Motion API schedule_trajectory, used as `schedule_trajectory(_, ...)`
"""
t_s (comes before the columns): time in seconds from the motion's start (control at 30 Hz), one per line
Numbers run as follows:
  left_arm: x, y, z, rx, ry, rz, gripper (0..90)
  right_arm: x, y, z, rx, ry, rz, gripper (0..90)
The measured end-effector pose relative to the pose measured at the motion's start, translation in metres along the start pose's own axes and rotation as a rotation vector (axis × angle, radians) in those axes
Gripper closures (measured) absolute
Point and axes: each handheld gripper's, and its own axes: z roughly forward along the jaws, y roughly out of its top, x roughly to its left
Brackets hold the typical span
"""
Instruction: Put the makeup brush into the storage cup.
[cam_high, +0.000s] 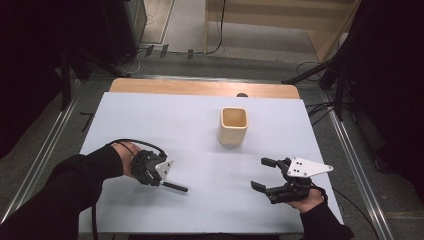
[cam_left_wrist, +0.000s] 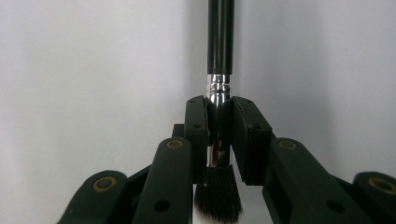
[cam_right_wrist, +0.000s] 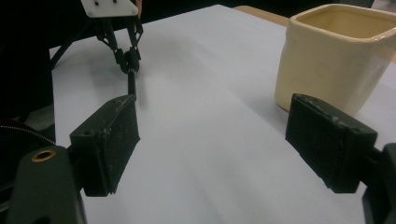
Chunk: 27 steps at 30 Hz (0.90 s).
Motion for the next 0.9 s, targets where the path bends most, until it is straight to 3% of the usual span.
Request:
schedule_trajectory(0.2,0.004,-0.007,-0.014,-0.067,0.010,-0.112,77.7,0.000,0.000,0.000,-0.002,-0.001,-0.005,17.8)
schedule_trajectory(0.3,0.005,-0.009,-0.020,-0.104,0.021,-0.141,77.7,0.001,0.000,0.000,-0.003,-0.001,-0.008,17.8)
schedule_trajectory(0.33,0.006,-0.010,-0.026,-0.135,0.034,-0.172,77.7,0.001,0.000,0.001,-0.003,0.001,-0.008,17.8)
schedule_trajectory(0.37,0.006,-0.010,-0.026,-0.135,0.034,-0.172,77.7,0.001,0.000,0.001,-0.003,0.001,-0.008,17.8)
schedule_trajectory(0.4,0.006,-0.011,-0.031,-0.179,0.045,-0.204,77.7,0.001,0.000,0.001,-0.003,0.001,-0.007,17.8)
schedule_trajectory(0.6,0.004,-0.009,-0.038,-0.215,0.080,-0.238,77.7,0.001,0.001,0.001,-0.010,0.006,-0.006,18.0)
schedule_trajectory(0.67,0.003,-0.006,-0.036,-0.244,0.082,-0.275,77.8,0.000,0.001,0.001,-0.009,0.029,-0.003,22.4)
schedule_trajectory(0.73,0.003,-0.006,-0.036,-0.250,0.084,-0.283,77.8,-0.001,0.002,0.002,-0.002,0.054,-0.004,23.6)
schedule_trajectory(0.77,0.003,-0.005,-0.034,-0.261,0.081,-0.315,77.7,-0.001,0.002,0.003,0.000,0.065,-0.003,23.8)
schedule_trajectory(0.9,0.002,-0.004,-0.033,-0.277,0.095,-0.343,77.8,-0.002,0.003,0.005,0.005,0.083,-0.001,23.8)
